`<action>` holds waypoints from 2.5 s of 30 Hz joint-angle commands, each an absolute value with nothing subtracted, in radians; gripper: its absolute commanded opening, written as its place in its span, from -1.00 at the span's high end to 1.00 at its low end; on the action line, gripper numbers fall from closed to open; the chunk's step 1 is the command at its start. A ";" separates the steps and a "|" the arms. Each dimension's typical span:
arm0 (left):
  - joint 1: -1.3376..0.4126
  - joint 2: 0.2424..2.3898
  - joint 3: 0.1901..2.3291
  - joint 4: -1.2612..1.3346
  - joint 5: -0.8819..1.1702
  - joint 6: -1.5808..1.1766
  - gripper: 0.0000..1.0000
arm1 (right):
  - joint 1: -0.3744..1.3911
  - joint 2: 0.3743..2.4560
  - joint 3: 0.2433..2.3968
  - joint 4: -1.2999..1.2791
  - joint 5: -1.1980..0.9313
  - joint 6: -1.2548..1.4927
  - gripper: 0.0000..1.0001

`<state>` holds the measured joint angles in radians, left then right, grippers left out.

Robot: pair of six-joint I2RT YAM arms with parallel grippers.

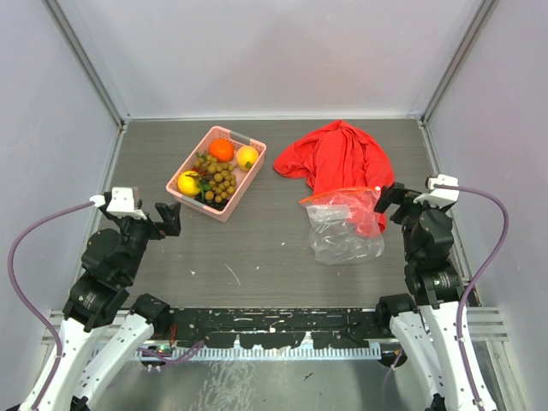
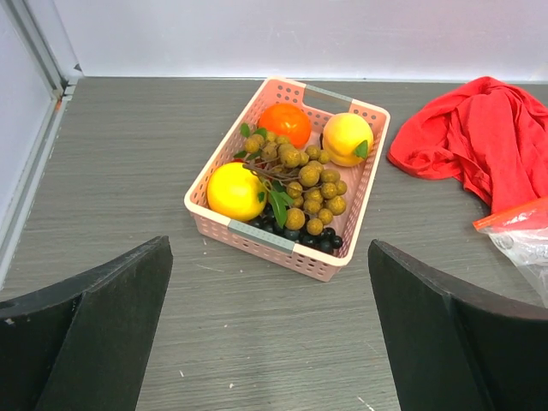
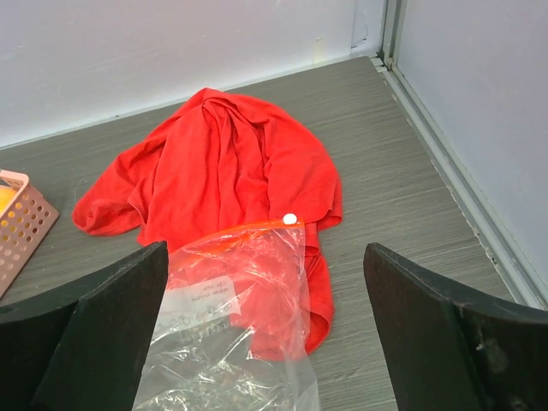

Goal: Place the food in the zip-top bag and seal the zipper
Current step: Pick up the zipper food storage bag at the center of the board.

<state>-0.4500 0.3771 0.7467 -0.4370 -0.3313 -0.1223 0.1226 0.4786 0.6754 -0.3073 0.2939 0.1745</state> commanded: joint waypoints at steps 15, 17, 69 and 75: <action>-0.453 0.461 0.876 -0.485 -0.170 -0.157 -0.96 | 0.127 0.702 0.775 -0.322 0.004 0.228 -1.00; -0.453 0.489 0.884 -0.512 -0.145 -0.168 -0.96 | 0.126 0.747 0.781 -0.328 -0.039 0.229 -1.00; -0.453 1.023 0.890 -0.366 0.356 -0.576 -0.96 | 0.470 1.273 0.835 -0.242 0.068 0.131 0.98; -0.453 1.071 0.916 -0.340 0.372 -0.566 -0.96 | 0.538 1.218 0.813 -0.203 -0.001 0.068 0.99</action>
<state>-0.4500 1.0718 0.8913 -0.4229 0.3378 -0.5655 0.5030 1.2732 0.8242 -0.2733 0.0551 0.1284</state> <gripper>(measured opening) 0.981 0.029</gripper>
